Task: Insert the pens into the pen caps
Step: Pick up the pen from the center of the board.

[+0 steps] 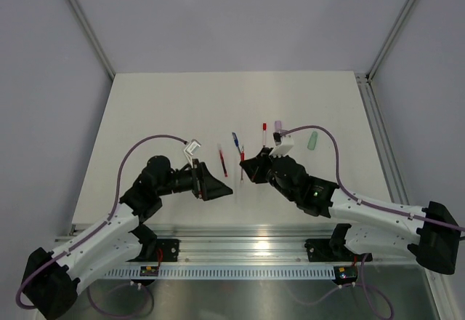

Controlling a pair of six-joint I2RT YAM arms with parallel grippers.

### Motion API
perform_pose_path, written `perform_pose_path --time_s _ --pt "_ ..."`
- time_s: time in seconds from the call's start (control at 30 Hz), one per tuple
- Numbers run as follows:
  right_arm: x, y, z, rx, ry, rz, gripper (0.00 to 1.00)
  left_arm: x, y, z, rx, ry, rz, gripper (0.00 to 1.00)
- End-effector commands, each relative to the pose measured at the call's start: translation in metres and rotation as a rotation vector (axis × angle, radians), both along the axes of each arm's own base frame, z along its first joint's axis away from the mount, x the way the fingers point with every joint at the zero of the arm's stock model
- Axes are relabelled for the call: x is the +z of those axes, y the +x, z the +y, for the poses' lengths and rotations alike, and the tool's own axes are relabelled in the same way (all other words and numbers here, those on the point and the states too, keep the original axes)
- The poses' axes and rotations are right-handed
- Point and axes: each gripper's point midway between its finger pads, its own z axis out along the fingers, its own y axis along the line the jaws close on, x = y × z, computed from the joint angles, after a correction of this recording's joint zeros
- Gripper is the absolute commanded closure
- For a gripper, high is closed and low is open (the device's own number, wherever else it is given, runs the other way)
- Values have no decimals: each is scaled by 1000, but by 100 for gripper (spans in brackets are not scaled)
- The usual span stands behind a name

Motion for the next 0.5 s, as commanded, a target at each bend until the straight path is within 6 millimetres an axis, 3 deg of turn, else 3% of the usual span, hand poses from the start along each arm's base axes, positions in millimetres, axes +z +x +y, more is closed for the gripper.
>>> perform_pose_path --time_s 0.0,0.23,0.47 --pt "48 -1 33 55 156 -75 100 19 7 -13 -4 -90 -65 15" --pt "46 -15 49 96 193 -64 100 9 14 -27 0 -83 -48 22" --pt "43 -22 48 99 203 -55 100 6 17 -31 26 -81 -56 45"
